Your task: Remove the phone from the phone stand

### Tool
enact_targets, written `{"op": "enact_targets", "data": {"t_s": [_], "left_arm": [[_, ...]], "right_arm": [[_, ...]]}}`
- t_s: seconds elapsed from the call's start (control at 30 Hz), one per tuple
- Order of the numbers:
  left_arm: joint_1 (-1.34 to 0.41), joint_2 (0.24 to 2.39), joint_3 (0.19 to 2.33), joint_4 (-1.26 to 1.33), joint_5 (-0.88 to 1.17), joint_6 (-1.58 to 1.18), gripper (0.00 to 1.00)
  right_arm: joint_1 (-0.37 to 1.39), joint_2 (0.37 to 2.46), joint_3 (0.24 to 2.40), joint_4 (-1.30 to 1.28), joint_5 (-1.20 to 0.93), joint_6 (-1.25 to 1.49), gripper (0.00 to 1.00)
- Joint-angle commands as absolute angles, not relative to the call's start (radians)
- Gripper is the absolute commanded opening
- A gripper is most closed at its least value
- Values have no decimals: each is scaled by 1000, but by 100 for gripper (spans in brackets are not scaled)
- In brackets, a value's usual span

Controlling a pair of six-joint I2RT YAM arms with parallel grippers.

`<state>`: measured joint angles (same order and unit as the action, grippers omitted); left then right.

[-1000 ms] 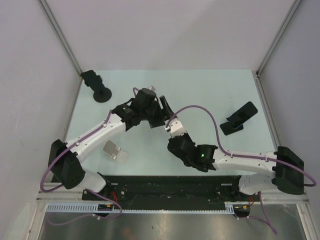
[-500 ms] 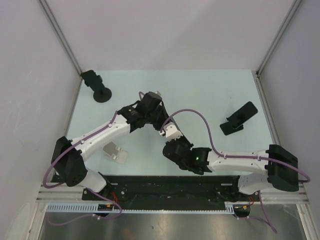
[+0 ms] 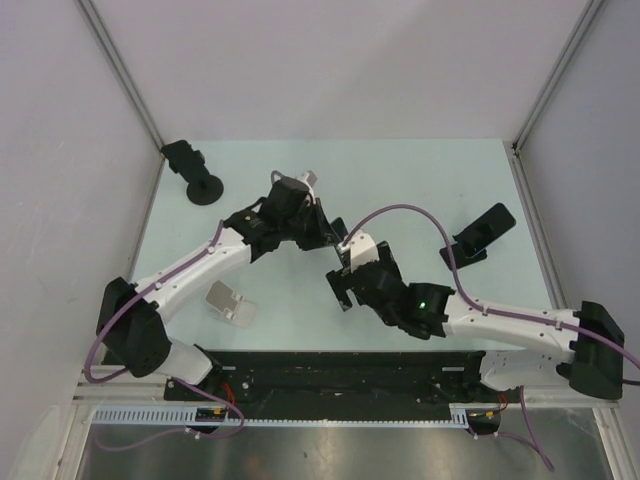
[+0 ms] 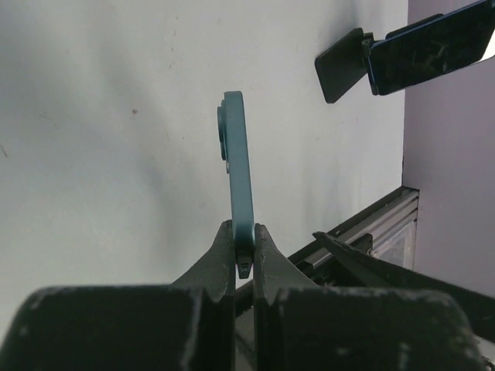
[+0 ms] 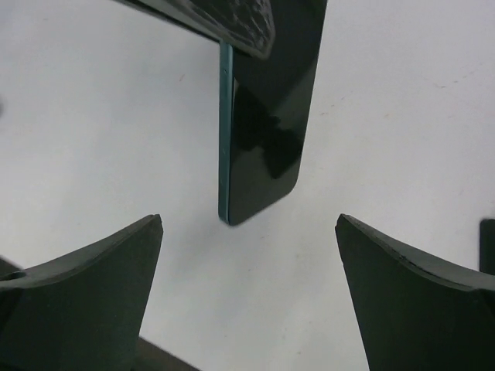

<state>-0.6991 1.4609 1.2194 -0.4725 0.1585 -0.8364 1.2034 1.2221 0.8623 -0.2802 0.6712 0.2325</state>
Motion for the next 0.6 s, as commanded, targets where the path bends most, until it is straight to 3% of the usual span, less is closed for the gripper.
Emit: {"op": "enact_targets", "data": {"t_s": [0.0,0.17,0.57], "left_arm": [[-621,1356,1157,-295,320,-727,1],[-581,1287,1106,-196,405,-652,0],[-581,1175,1008,36,547,-690,0]], "right_arm": [[1129,1100,904,-321,437,262,100],[1029,1011,890,-292,246,220,100],[973,976,894,-186,135,135,100]]}}
